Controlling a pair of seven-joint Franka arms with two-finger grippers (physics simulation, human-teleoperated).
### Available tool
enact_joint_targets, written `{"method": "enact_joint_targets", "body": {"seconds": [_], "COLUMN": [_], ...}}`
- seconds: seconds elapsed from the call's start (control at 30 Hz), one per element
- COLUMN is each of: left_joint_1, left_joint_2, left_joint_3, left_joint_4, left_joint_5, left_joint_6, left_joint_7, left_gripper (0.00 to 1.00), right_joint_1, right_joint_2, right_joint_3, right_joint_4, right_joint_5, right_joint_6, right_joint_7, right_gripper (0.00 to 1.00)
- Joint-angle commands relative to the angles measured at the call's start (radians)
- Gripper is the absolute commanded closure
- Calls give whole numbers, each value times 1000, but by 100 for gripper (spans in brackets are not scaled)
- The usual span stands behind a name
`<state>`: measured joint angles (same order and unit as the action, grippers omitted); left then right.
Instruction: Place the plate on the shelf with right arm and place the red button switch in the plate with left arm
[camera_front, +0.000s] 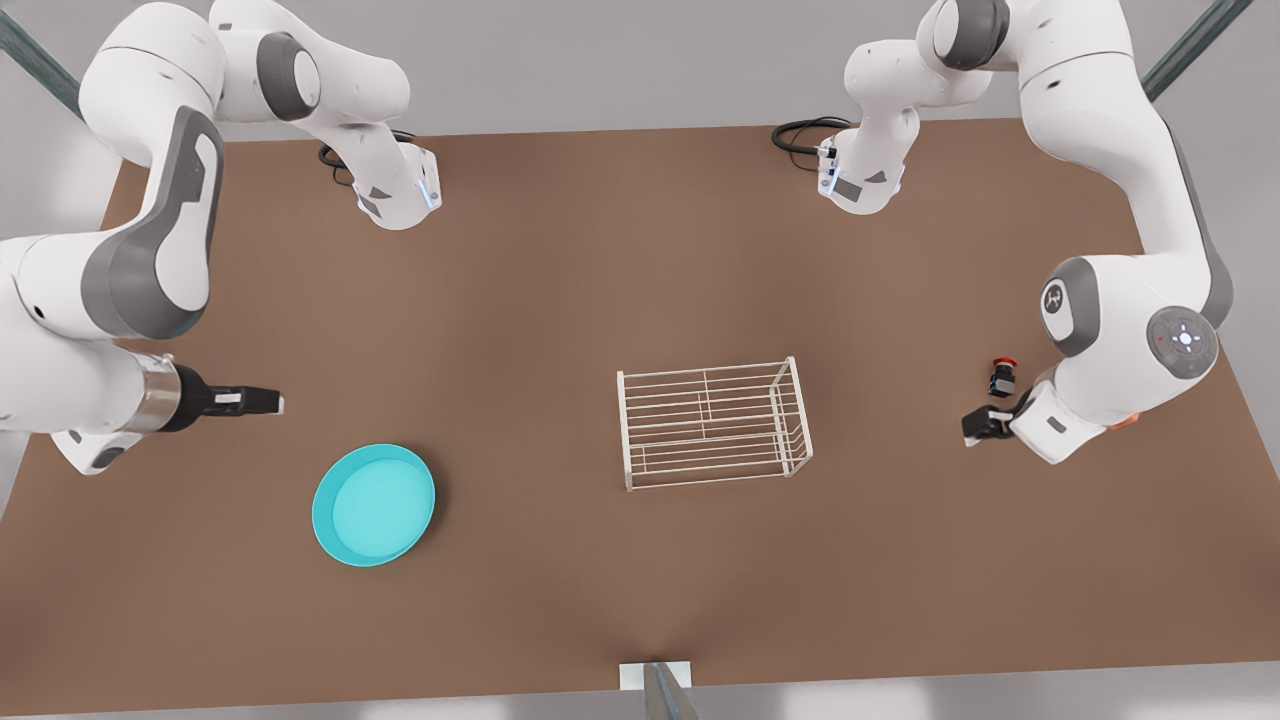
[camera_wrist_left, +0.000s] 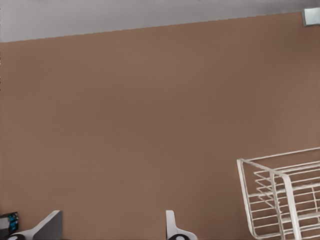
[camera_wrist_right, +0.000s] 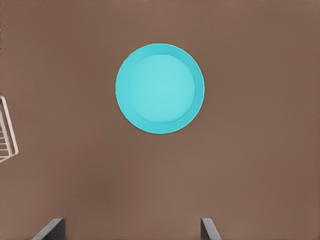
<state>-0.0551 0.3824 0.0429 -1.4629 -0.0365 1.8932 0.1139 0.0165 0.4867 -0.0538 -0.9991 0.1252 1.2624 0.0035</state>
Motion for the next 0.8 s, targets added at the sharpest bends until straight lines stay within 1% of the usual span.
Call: {"method": "enact_joint_targets", "body": {"seconds": [0.0,0.03,0.07,0.1,0.13,0.17,0.2,0.23,0.27,0.3,0.33,0.37,0.4,0.43,0.5,0.57,0.6,0.67,0.77], "left_joint_1": [0,-2,0,4,20,20,21,20,18,17,18,23,23,23,23,23,24,35,57], "left_joint_2": [0,-2,13,16,21,15,12,-2,-36,-89,-151,-174,-184,-201,-200,-195,-189,-171,-157], "left_joint_3": [-2,-3,-6,0,2,3,5,3,3,2,3,8,21,37,78,117,132,135,135], "left_joint_4": [0,1,-2,-4,-11,-27,-51,-89,-157,-268,-411,-467,-490,-557,-568,-576,-583,-597,-657], "left_joint_5": [3,3,-34,-74,-68,-42,-2,21,26,64,66,66,66,67,69,93,93,93,93], "left_joint_6": [66,60,72,84,75,67,58,61,89,168,294,319,332,388,391,385,389,405,457], "left_joint_7": [95,95,92,93,110,231,225,213,214,219,222,248,276,317,357,356,352,352,356], "left_gripper": [0,0,0,0,0,0,0,0,0,0,0,0,0,0,0,0,0,0,0], "right_joint_1": [0,0,5,5,-4,-6,23,14,8,5,3,-38,-52,-66,-76,-90,-89,-93,-93], "right_joint_2": [-2,0,82,142,182,199,207,225,245,271,292,335,355,394,420,428,435,454,500], "right_joint_3": [2,0,2,2,2,3,2,0,0,0,-1,2,0,-6,-11,-8,-8,-8,-3], "right_joint_4": [0,0,-3,-3,-35,-47,-90,-95,-96,-96,-98,-98,-98,-96,-96,-110,-122,-122,-124], "right_joint_5": [-6,-6,-9,-21,-16,-16,-24,-16,-15,-19,-13,-9,-9,-13,-18,-1,-6,7,4], "right_joint_6": [20,20,25,69,158,192,238,245,285,288,324,363,387,390,391,489,492,499,592], "right_joint_7": [-36,-37,-36,-37,-51,-114,-119,-126,-178,-201,-226,-295,-326,-349,-353,-396,-399,-427,-461], "right_gripper": [0,0,0,0,0,0,0,0,0,0,0,0,0,0,0,0,0,0,0]}}
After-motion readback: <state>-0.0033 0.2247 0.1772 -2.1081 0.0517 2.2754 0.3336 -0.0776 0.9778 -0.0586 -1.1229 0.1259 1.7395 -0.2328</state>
